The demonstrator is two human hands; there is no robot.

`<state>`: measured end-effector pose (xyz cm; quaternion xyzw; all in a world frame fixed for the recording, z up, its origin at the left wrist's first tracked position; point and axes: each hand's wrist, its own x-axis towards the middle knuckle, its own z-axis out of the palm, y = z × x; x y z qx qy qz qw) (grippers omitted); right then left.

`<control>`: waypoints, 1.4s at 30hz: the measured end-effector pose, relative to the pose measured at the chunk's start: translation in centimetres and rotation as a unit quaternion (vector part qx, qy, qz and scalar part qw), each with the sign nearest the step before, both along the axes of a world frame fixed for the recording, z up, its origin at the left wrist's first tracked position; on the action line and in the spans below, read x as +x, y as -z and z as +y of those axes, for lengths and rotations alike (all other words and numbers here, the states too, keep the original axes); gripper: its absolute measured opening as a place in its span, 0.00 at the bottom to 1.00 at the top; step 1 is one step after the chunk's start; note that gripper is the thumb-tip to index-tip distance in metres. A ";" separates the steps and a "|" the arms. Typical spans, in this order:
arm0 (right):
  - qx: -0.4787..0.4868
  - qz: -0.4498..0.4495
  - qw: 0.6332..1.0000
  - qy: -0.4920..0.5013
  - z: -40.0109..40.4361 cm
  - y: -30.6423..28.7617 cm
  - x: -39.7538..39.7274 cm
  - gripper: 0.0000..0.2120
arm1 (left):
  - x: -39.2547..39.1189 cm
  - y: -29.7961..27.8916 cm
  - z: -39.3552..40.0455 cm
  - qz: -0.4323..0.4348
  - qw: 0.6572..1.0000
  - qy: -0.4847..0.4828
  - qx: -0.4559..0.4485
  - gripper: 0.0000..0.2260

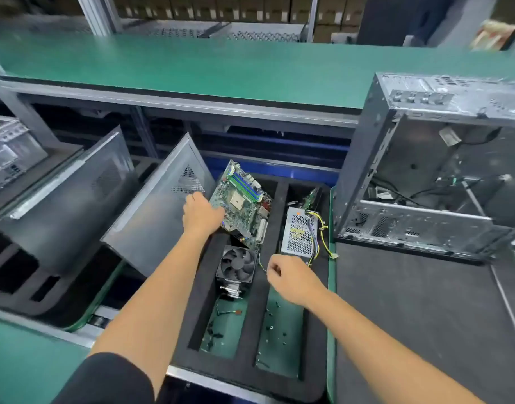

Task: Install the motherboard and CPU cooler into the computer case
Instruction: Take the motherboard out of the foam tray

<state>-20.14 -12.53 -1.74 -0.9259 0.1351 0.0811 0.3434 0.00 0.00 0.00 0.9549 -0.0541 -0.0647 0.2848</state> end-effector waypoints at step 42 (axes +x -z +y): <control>0.035 0.036 0.999 0.012 -2.2 -1.5 -1.1 0.08 | 5.3 2.6 -4.9 0.024 0.999 0.009 -0.028 0.18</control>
